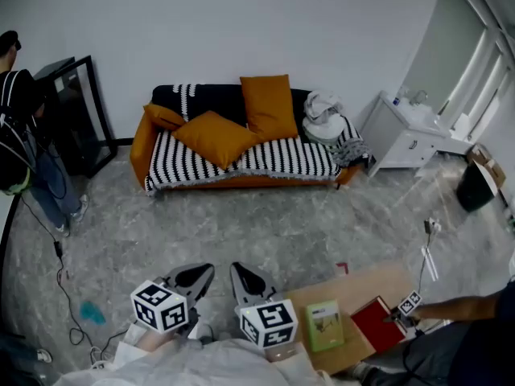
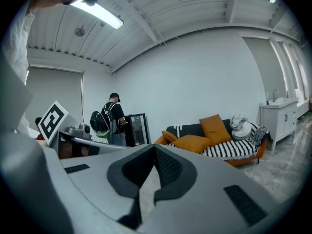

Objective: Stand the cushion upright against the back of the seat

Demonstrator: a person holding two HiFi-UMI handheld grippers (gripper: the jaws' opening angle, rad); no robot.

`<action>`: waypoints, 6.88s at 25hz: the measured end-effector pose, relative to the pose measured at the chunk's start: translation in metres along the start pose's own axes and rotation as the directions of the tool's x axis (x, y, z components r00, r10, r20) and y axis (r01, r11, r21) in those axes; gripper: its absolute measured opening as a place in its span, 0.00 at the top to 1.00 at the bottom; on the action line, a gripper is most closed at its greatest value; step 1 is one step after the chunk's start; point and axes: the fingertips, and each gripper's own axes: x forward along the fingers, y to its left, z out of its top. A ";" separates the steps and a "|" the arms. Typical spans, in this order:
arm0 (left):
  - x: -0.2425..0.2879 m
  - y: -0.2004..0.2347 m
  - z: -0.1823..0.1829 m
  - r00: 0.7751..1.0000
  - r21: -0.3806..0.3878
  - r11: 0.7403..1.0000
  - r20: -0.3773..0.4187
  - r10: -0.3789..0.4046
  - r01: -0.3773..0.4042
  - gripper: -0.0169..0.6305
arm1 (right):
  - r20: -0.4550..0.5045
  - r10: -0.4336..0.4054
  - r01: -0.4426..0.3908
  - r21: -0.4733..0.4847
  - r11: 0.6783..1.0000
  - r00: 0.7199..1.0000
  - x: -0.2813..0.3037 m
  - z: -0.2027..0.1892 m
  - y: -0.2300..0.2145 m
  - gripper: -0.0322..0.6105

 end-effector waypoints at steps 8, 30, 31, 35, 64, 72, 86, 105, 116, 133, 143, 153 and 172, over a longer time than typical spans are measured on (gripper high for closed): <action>0.009 0.003 -0.006 0.999 0.004 0.999 -0.005 0.037 -0.037 0.96 | -0.003 -0.036 0.036 -0.002 0.999 0.999 -0.001 -0.002 -0.016 0.93; 0.077 0.056 0.005 0.999 -0.052 0.999 -0.040 0.011 -0.013 0.96 | -0.078 0.046 -0.043 0.039 0.998 0.996 0.077 -0.009 -0.055 0.93; 0.085 0.065 0.013 0.999 -0.043 0.999 -0.040 0.003 -0.005 0.96 | -0.071 0.039 -0.036 0.038 0.999 0.997 0.089 -0.003 -0.060 0.93; 0.115 0.103 0.046 0.998 -0.001 0.999 -0.048 -0.033 0.033 0.96 | -0.042 0.005 -0.004 0.022 1.000 0.999 0.140 0.020 -0.082 0.93; 0.215 0.299 0.147 0.991 -0.040 0.995 -0.090 -0.100 0.096 0.96 | -0.078 -0.157 0.160 0.042 0.986 0.985 0.355 0.075 -0.165 0.93; 0.263 0.345 0.168 0.994 -0.058 0.997 -0.090 -0.064 0.059 0.96 | -0.074 -0.112 0.115 0.034 0.993 0.991 0.414 0.092 -0.203 0.93; 0.407 0.414 0.253 0.998 -0.057 0.998 -0.059 -0.008 0.005 0.96 | -0.066 -0.046 0.046 -0.002 0.999 0.997 0.527 0.157 -0.339 0.93; 0.502 0.453 0.275 0.996 -0.069 0.997 -0.084 0.026 -0.032 0.96 | -0.111 0.037 -0.037 0.000 0.999 0.993 0.597 0.165 -0.415 0.93; 0.497 0.454 0.276 0.994 -0.061 0.998 -0.109 0.012 -0.019 0.96 | -0.117 0.048 -0.047 0.009 0.999 0.992 0.603 0.162 -0.403 0.93; 0.483 0.476 0.293 0.993 -0.066 0.998 -0.121 -0.016 0.008 0.96 | -0.120 -0.002 0.005 0.024 1.000 0.993 0.621 0.172 -0.391 0.93; 0.490 0.495 0.294 0.991 -0.086 0.996 -0.135 -0.025 0.014 0.96 | -0.125 -0.007 0.014 0.048 0.999 0.992 0.638 0.168 -0.396 0.93; 0.500 0.509 0.289 0.986 -0.111 0.993 -0.158 -0.047 0.030 0.96 | -0.161 -0.024 0.035 0.064 0.997 0.987 0.654 0.159 -0.405 0.93; 0.537 0.544 0.242 0.965 -0.108 0.994 -0.258 -0.050 0.023 0.96 | -0.262 -0.002 0.025 0.086 0.996 0.965 0.687 0.103 -0.432 0.93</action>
